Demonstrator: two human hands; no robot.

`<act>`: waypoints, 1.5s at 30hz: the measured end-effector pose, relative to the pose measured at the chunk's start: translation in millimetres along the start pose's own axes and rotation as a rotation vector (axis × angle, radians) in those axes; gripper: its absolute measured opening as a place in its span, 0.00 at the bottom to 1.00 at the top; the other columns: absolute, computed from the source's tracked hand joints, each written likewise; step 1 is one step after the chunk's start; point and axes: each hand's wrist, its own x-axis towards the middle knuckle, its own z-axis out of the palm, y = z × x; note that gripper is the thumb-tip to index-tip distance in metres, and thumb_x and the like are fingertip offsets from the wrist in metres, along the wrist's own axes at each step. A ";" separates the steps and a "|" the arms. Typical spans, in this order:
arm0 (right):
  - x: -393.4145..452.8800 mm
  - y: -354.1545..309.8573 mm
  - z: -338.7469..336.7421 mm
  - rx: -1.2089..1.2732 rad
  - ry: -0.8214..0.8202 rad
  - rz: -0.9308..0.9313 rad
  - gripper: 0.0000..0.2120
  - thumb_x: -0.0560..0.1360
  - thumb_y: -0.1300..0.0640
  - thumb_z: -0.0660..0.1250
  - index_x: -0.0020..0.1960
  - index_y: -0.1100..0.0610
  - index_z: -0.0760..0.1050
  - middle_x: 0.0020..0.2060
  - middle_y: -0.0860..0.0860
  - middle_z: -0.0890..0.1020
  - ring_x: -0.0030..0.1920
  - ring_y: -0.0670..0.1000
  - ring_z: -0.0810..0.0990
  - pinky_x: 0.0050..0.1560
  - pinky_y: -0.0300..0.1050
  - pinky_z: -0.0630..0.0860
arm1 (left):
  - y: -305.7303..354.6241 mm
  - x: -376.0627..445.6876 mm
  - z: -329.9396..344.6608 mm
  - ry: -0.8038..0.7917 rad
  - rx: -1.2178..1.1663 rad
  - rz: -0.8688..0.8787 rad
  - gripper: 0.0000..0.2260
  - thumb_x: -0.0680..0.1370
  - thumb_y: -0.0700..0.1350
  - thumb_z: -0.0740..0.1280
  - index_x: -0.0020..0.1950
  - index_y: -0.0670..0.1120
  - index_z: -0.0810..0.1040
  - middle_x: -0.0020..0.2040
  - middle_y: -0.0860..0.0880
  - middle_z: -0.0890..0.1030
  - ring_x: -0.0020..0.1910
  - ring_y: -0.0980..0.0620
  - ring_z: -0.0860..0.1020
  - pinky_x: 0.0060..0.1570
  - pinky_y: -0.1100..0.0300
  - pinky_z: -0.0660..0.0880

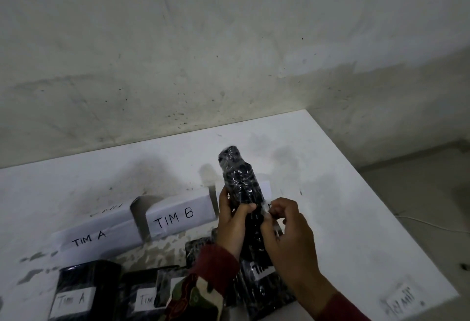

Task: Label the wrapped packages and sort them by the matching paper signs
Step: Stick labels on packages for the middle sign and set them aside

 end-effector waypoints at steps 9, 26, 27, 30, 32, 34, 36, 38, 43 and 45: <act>1.8 -4.2 -3.2 0.120 -0.140 -0.009 0.21 0.69 0.55 0.71 0.51 0.38 0.62 0.42 0.40 0.75 0.45 0.42 0.76 0.44 0.31 0.71 | -5.2 4.4 -6.8 -0.035 -0.054 -0.037 0.21 0.66 0.44 0.64 0.48 0.72 0.74 0.51 0.48 0.81 0.48 0.49 0.80 0.42 0.57 0.76; 17.7 7.5 -6.7 0.409 -0.123 0.384 0.08 0.72 0.55 0.69 0.35 0.55 0.76 0.33 0.48 0.82 0.37 0.42 0.81 0.31 0.31 0.75 | -5.8 6.4 -12.0 -0.054 -0.166 -0.256 0.43 0.61 0.61 0.62 0.71 0.41 0.63 0.64 0.30 0.70 0.59 0.33 0.72 0.61 0.38 0.67; 18.8 7.4 -6.0 0.431 -0.129 0.413 0.10 0.73 0.57 0.68 0.34 0.57 0.75 0.32 0.49 0.83 0.37 0.42 0.82 0.32 0.33 0.76 | -7.4 7.5 -12.4 -0.036 -0.177 -0.260 0.42 0.61 0.60 0.62 0.72 0.40 0.61 0.65 0.30 0.70 0.60 0.32 0.71 0.63 0.37 0.66; 20.5 4.6 -6.2 0.458 -0.140 0.435 0.13 0.75 0.58 0.65 0.32 0.58 0.73 0.32 0.50 0.84 0.37 0.44 0.83 0.35 0.37 0.76 | -8.9 8.9 -11.5 0.005 -0.200 -0.250 0.39 0.63 0.57 0.62 0.71 0.41 0.62 0.64 0.30 0.71 0.62 0.30 0.71 0.64 0.36 0.65; 19.9 1.9 -6.5 0.425 -0.116 0.391 0.13 0.75 0.58 0.64 0.32 0.56 0.73 0.31 0.49 0.82 0.33 0.43 0.81 0.33 0.37 0.74 | -7.9 8.7 -10.5 0.010 -0.173 -0.203 0.31 0.69 0.53 0.63 0.70 0.43 0.64 0.59 0.32 0.75 0.56 0.31 0.75 0.59 0.38 0.71; 18.0 -0.7 -5.9 0.379 -0.088 0.332 0.12 0.76 0.57 0.63 0.33 0.55 0.72 0.27 0.46 0.78 0.27 0.42 0.75 0.30 0.36 0.71 | -8.4 10.5 -10.7 0.026 -0.151 -0.130 0.20 0.76 0.43 0.59 0.67 0.46 0.65 0.52 0.35 0.77 0.46 0.38 0.78 0.47 0.46 0.75; 15.3 -3.7 -5.0 0.349 -0.071 0.282 0.12 0.76 0.56 0.62 0.33 0.52 0.70 0.25 0.46 0.75 0.25 0.42 0.70 0.27 0.35 0.68 | -9.1 12.4 -11.1 0.045 -0.136 -0.090 0.18 0.77 0.40 0.57 0.67 0.48 0.65 0.47 0.38 0.77 0.41 0.42 0.78 0.41 0.50 0.75; 13.5 -6.3 -4.8 0.328 -0.041 0.239 0.12 0.77 0.56 0.61 0.35 0.50 0.69 0.26 0.48 0.74 0.27 0.41 0.72 0.27 0.32 0.67 | -8.0 12.7 -10.0 0.048 -0.121 -0.067 0.19 0.77 0.39 0.57 0.67 0.48 0.64 0.47 0.39 0.78 0.41 0.43 0.78 0.42 0.50 0.75; 19.3 -4.8 -9.7 0.372 -0.007 0.211 0.09 0.77 0.55 0.59 0.38 0.51 0.69 0.31 0.50 0.75 0.30 0.43 0.72 0.29 0.31 0.68 | -11.3 9.4 -21.0 0.069 -0.149 -0.087 0.20 0.77 0.39 0.57 0.69 0.50 0.64 0.55 0.41 0.78 0.49 0.43 0.78 0.39 0.54 0.77; 21.6 -2.3 -9.1 0.423 -0.051 0.259 0.09 0.77 0.54 0.60 0.39 0.56 0.71 0.32 0.53 0.75 0.33 0.47 0.72 0.31 0.31 0.68 | -12.0 6.8 -20.9 0.055 -0.121 -0.094 0.20 0.77 0.40 0.56 0.69 0.49 0.65 0.59 0.40 0.77 0.52 0.42 0.78 0.41 0.55 0.76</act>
